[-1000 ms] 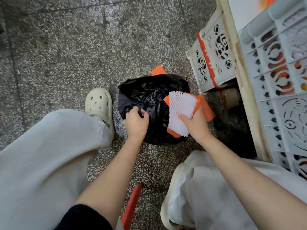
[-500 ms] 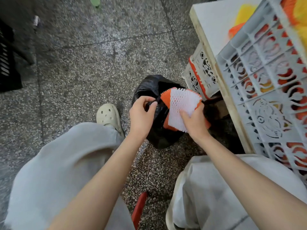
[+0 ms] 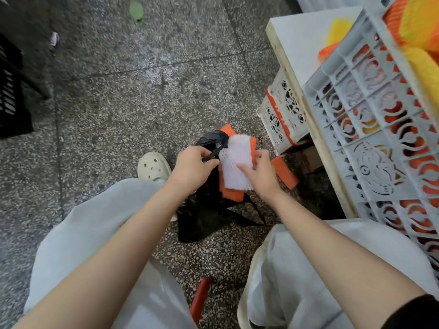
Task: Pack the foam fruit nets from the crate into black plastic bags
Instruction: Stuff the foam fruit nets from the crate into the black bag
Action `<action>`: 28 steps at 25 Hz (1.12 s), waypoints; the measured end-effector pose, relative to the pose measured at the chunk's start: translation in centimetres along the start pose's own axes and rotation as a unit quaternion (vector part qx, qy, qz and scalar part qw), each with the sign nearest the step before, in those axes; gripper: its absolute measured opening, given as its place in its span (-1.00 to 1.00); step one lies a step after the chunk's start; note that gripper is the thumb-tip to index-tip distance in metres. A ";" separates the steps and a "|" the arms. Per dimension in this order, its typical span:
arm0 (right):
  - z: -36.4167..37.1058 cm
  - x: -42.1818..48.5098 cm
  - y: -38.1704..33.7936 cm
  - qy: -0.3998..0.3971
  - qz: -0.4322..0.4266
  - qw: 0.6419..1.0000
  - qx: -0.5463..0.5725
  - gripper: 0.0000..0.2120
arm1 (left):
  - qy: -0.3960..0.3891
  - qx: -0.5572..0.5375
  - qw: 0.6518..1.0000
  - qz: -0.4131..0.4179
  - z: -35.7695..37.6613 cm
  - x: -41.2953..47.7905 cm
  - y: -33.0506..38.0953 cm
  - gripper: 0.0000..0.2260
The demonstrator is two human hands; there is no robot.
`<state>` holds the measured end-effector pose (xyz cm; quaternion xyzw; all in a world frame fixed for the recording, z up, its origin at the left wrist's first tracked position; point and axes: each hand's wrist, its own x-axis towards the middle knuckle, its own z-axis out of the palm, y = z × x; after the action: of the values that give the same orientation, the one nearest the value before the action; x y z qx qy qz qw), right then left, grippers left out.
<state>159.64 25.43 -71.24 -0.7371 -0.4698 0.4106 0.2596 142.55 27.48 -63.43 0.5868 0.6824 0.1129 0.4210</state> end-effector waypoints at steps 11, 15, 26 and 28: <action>2.3 0.8 0.5 -0.129 -0.073 0.985 -0.085 -0.70 | 0.112 -0.251 0.950 0.148 -0.8 -2.0 3.4 -0.84; 0.5 0.3 2.1 -0.249 -0.046 0.967 -0.025 -0.63 | 0.124 -0.297 0.933 0.158 -2.1 -2.2 2.5 -0.87; 4.1 3.0 7.1 -0.068 0.372 0.892 0.246 -0.35 | 0.012 -0.412 0.880 0.236 -5.5 -2.1 0.3 -0.74; 5.3 3.5 7.0 -0.065 0.360 0.886 0.284 -0.62 | 0.014 -0.403 0.886 0.229 -6.4 -1.5 -0.9 -0.73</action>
<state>159.24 25.58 -80.65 -0.7218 -0.0514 0.6389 0.2610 137.35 28.03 -59.33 0.5050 0.4301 0.4797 0.5743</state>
